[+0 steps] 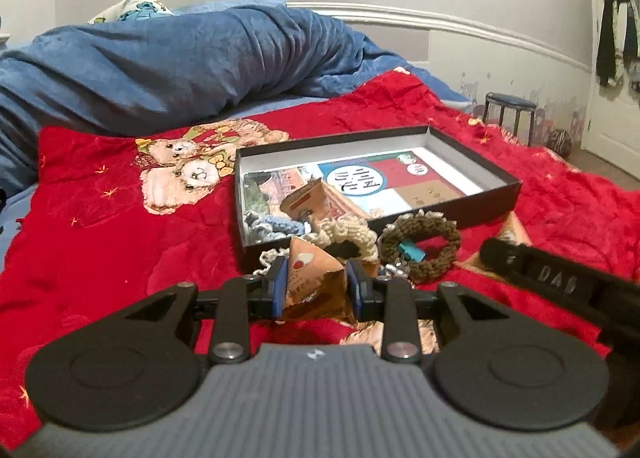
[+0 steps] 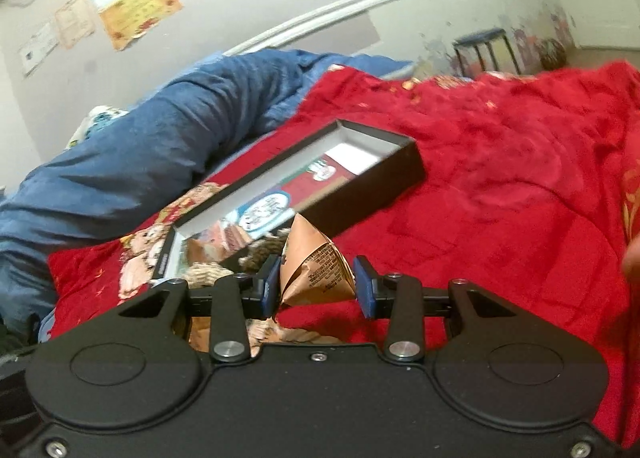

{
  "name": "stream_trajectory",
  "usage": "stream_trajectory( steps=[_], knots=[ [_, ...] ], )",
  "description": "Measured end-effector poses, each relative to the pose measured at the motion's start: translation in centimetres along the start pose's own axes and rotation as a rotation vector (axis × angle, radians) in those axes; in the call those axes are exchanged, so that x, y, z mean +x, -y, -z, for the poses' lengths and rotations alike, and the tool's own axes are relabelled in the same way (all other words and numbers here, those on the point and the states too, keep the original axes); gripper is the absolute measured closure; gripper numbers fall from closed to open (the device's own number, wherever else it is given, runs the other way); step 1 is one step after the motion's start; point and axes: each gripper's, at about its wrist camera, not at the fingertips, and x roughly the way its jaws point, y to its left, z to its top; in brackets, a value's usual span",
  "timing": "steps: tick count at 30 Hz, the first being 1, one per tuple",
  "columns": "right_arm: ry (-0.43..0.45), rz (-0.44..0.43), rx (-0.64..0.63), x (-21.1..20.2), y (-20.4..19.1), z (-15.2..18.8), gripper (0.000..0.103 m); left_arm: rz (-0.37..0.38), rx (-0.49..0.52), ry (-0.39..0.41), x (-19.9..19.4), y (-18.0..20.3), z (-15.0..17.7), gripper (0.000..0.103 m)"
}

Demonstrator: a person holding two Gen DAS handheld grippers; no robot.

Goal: Organize objects
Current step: 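Carry both held paper packets up and over the open box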

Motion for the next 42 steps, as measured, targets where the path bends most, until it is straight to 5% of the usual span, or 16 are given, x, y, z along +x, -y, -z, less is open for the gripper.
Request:
stream_trajectory(
  steps=[5,17,25,35,42],
  knots=[
    [-0.002,-0.008,-0.080,0.2,-1.6,0.1,0.065,-0.006,-0.007,0.032,-0.2,-0.3,-0.3,0.068],
    [-0.018,0.017,0.130,0.9,0.1,-0.5,0.065,-0.036,-0.107,0.074,1.3,-2.4,-3.3,0.068],
    [0.023,-0.030,0.021,0.9,-1.3,-3.3,0.065,0.001,-0.188,0.132,2.4,-3.6,-6.9,0.068],
    [0.134,-0.007,-0.134,0.4,0.8,-10.7,0.065,0.016,-0.074,0.299,3.3,-1.2,-12.9,0.068],
    [-0.026,-0.008,-0.199,4.2,1.3,-13.6,0.065,0.058,0.011,0.228,5.5,0.3,-13.4,0.068]
  ],
)
